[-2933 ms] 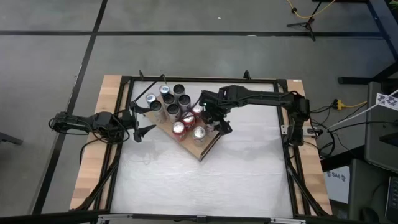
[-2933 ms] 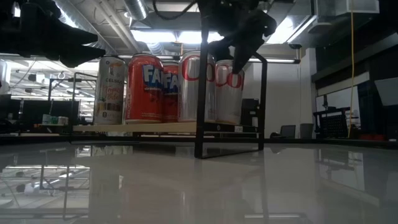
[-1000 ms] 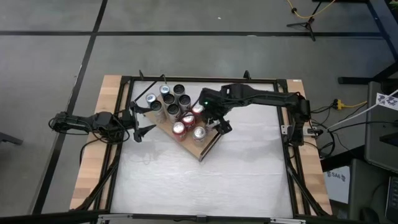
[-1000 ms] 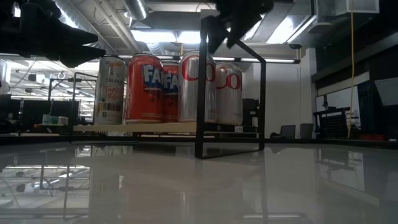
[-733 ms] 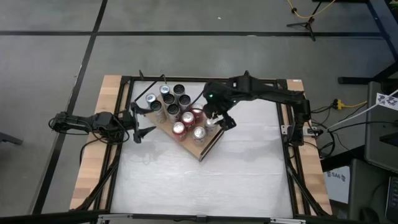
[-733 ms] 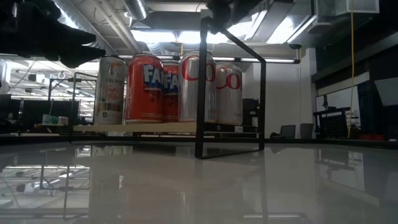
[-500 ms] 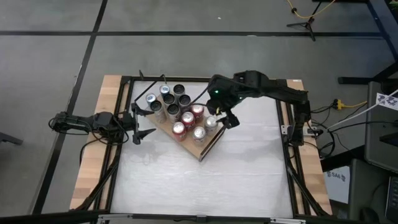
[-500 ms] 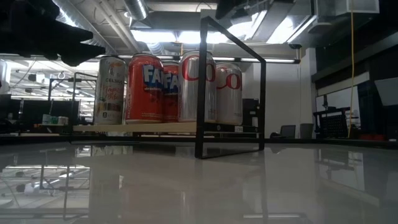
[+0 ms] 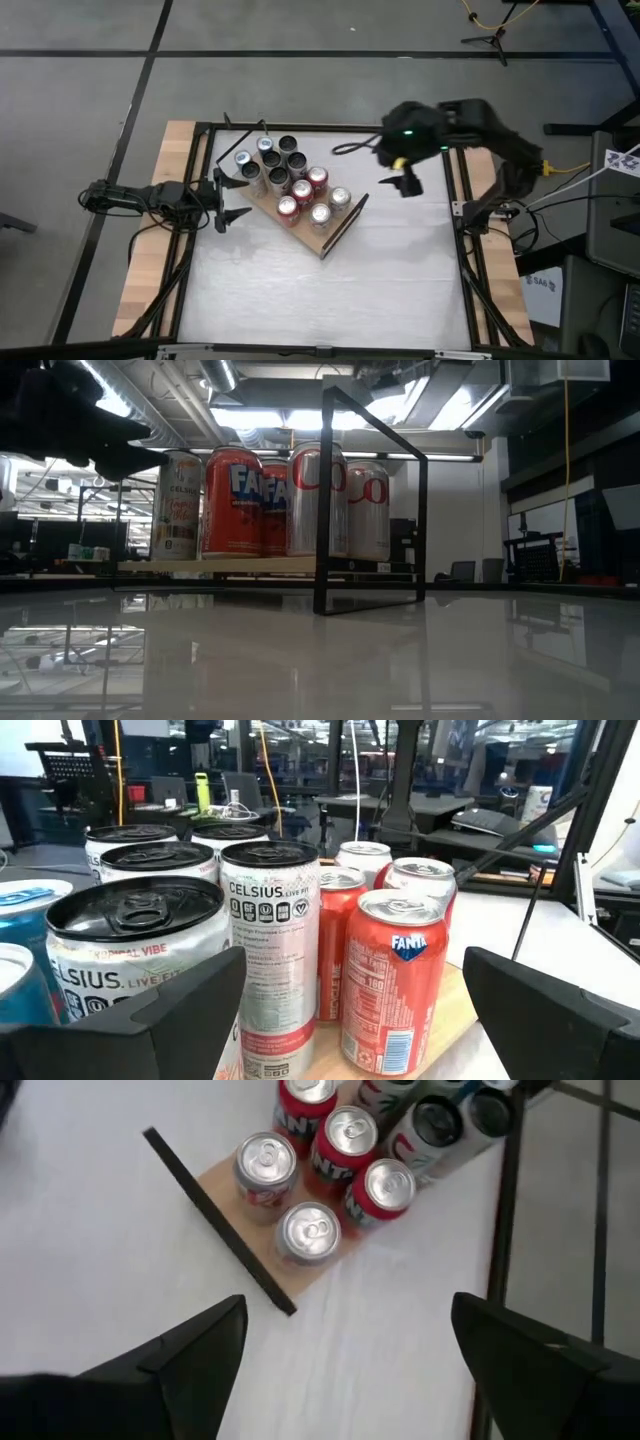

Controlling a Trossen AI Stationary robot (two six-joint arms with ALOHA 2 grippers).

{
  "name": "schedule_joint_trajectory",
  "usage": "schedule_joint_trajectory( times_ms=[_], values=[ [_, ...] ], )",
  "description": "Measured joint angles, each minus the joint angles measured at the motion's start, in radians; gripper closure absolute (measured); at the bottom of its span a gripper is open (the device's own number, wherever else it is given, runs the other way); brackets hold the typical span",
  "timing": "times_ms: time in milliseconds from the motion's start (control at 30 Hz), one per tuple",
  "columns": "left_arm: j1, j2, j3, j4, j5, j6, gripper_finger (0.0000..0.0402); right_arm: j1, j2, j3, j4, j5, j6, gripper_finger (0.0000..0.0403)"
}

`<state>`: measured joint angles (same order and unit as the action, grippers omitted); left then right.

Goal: Place canned beverage on shelf
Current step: Return to Home Position

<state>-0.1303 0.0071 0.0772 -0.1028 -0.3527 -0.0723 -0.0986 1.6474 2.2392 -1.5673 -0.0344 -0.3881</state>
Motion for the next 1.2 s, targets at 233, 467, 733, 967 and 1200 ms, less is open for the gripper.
schedule_joint_trajectory(
  times_ms=[233, 467, 733, 967, 1200],
  values=[
    [0.0, 0.0, 0.0, -0.022, -0.014, 0.0, 0.0034, 0.0, -0.267, -0.308, 0.209, 0.034, 0.094, 0.0054],
    [0.0, -0.001, 0.0, -0.02, 0.02, 0.002, 0.0034, 0.0, -0.58, -0.804, 0.596, 0.033, 0.147, 0.0054],
    [0.0, -0.001, -0.027, 0.03, 0.024, -0.003, 0.0034, 0.0, -0.87, -1.207, 0.925, 0.032, 0.225, 0.0054],
    [0.0, 0.002, -0.054, 0.112, 0.042, 0.022, 0.0034, 0.0, -1.104, -1.446, 1.088, 0.087, 0.314, 0.0054],
    [0.0, 0.002, -0.07, 0.153, 0.109, 0.025, 0.0034, 0.0, -1.25, -1.578, 1.163, 0.066, 0.373, 0.0054]
  ],
)
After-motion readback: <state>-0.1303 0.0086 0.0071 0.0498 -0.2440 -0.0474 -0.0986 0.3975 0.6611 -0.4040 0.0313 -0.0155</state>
